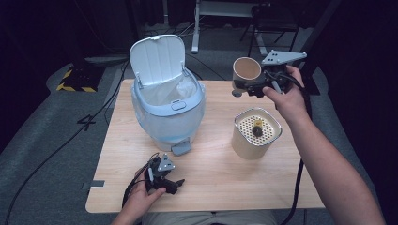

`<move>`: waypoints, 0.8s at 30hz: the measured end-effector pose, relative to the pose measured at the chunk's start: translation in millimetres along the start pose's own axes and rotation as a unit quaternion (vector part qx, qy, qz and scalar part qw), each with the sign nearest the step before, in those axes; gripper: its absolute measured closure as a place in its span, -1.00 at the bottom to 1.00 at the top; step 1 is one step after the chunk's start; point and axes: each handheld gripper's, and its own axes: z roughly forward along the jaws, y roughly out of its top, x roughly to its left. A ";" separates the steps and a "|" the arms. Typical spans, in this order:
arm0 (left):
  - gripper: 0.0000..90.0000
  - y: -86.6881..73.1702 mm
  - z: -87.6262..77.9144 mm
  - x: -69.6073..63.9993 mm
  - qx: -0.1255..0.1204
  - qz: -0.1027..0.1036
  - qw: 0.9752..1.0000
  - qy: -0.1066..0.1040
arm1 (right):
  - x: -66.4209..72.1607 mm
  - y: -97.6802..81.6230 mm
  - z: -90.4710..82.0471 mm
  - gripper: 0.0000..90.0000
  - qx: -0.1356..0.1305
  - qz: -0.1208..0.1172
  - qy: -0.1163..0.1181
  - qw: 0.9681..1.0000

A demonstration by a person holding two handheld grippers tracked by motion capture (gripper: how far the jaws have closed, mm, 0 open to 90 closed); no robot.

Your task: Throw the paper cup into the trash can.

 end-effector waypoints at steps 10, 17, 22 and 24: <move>-0.77 0.3 0.4 0.5 0.000 -0.001 1.000 -0.003 | 20.8 26.9 31.6 -0.39 -0.024 0.013 0.051 0.998; -0.80 1.0 1.2 1.1 0.002 0.000 1.000 -0.003 | 37.5 41.7 55.3 -0.39 -0.030 0.014 0.066 0.997; -0.81 1.5 1.6 1.6 0.003 0.001 1.000 -0.004 | 49.3 49.8 72.2 -0.39 -0.030 0.014 0.076 0.997; -0.82 1.6 1.7 1.7 0.003 0.001 1.000 -0.004 | 54.0 53.0 78.6 -0.40 -0.034 0.016 0.084 0.996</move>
